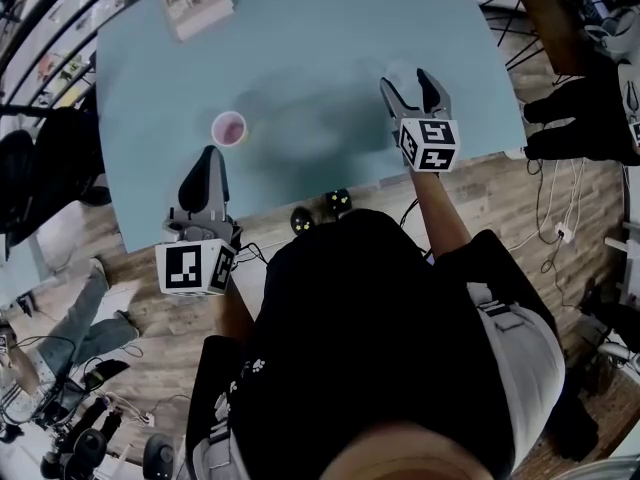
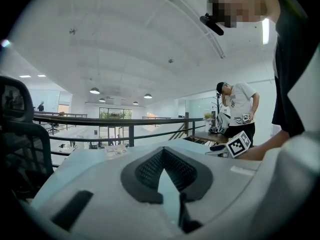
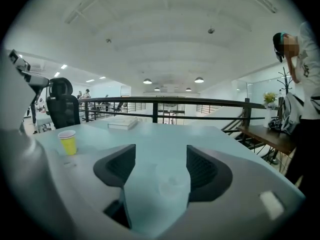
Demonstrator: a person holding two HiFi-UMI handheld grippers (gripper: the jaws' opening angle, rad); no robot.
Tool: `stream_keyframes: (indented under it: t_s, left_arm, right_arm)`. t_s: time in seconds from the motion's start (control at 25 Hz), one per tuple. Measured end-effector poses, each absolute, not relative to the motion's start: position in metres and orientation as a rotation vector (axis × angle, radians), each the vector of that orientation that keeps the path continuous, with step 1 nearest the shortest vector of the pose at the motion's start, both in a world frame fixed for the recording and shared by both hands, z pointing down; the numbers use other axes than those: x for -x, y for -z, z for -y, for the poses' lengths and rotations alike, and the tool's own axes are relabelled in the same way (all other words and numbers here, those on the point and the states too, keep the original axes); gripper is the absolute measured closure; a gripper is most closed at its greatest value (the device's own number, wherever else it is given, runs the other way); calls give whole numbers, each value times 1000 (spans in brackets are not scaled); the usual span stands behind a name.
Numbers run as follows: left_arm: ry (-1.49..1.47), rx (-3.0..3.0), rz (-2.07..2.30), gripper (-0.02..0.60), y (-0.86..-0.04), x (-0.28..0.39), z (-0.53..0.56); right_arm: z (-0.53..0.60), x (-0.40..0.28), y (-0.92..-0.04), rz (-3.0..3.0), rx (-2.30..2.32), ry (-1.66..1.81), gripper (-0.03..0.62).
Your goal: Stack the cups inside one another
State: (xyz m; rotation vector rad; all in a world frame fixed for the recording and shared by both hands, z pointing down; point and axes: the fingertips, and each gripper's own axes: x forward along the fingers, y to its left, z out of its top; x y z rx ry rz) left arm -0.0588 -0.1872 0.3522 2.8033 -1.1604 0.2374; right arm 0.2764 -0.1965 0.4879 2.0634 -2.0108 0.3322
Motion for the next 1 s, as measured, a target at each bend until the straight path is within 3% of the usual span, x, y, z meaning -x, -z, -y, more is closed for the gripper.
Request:
stream_keyframes:
  t_s: [0.32, 0.64, 1.0]
  left_arm:
    - [-276, -2787, 1177, 594, -359, 63, 204]
    - [-296, -2770, 1198, 594, -362, 66, 209]
    - [-296, -2754, 1215, 594, -364, 71, 210]
  right_arm:
    - [214, -285, -525, 1913, -1986, -381, 198]
    - [222, -295, -542, 1903, -2008, -456, 203]
    - [222, -295, -548, 1882, -1992, -462, 267]
